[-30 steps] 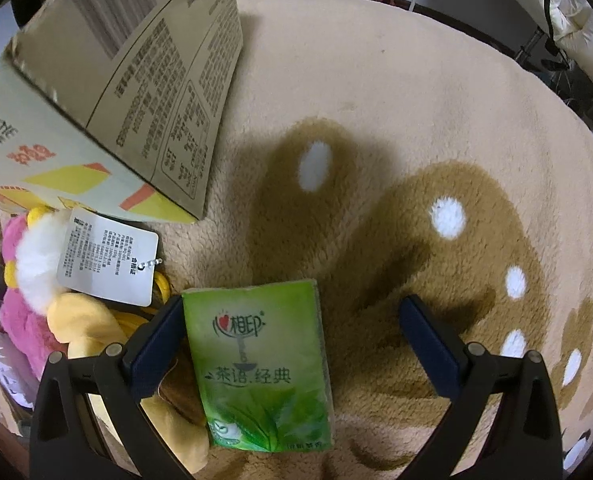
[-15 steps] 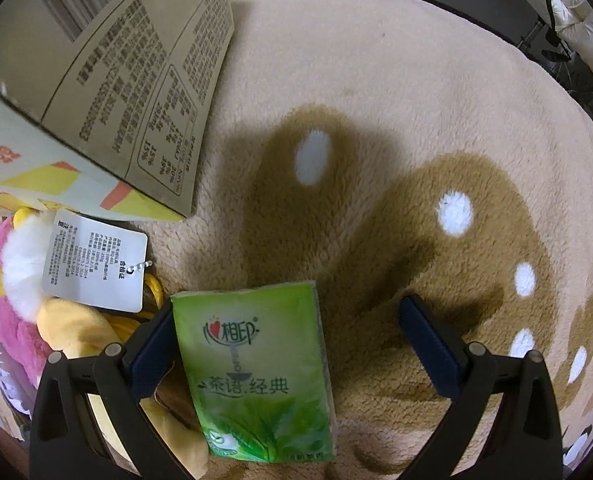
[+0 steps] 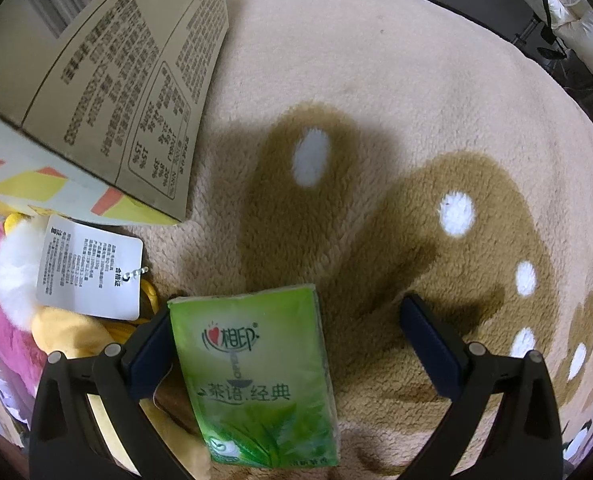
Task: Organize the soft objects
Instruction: 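Lower the right tool onto the green tissue pack while the left tool reaches the pink roll plush, then close the right tool on the tissue pack while the left tool grips the pink roll plush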
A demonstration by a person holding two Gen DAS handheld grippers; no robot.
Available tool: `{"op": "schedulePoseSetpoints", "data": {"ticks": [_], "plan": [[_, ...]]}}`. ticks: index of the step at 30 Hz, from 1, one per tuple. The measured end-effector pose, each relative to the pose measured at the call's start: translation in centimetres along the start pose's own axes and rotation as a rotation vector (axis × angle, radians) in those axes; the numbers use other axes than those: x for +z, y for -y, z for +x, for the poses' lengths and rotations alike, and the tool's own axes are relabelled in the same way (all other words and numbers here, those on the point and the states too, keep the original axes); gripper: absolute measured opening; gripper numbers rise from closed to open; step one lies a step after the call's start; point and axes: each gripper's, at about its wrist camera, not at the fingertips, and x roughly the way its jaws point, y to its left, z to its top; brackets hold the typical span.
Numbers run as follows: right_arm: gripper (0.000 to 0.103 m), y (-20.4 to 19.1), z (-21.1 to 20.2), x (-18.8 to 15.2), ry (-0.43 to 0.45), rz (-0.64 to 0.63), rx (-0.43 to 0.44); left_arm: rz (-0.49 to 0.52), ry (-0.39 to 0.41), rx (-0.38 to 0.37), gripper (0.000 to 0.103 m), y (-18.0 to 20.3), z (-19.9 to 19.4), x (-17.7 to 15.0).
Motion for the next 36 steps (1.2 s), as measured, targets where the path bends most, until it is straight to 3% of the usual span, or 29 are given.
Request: {"op": "schedulePoseSetpoints", "data": {"ticks": [9,12,16,24,36], "plan": [[0.101,-0.8,-1.4,-0.7,0.03,-0.005,-0.017,-0.035,0.016,-0.047,0.079,-0.5,-0.4,0.0],[0.086,-1.4,-1.7,-1.0,0.047,-0.028,-0.014,-0.052,0.014,-0.067,0.07,-0.8,-0.4,0.0],[0.056,-2.6,-2.3,-1.3,0.07,-0.077,-0.022,-0.08,0.021,-0.073,0.055,-1.2,-0.3,-0.1],[0.055,-3.0,-4.1,-1.5,0.131,-0.073,-0.007,-0.116,0.048,-0.112,0.034,-1.7,-0.8,-0.2],[0.055,-2.9,-5.7,-2.6,0.17,-0.076,0.02,-0.097,0.065,-0.128,0.022,-1.3,-1.0,-0.4]]}}
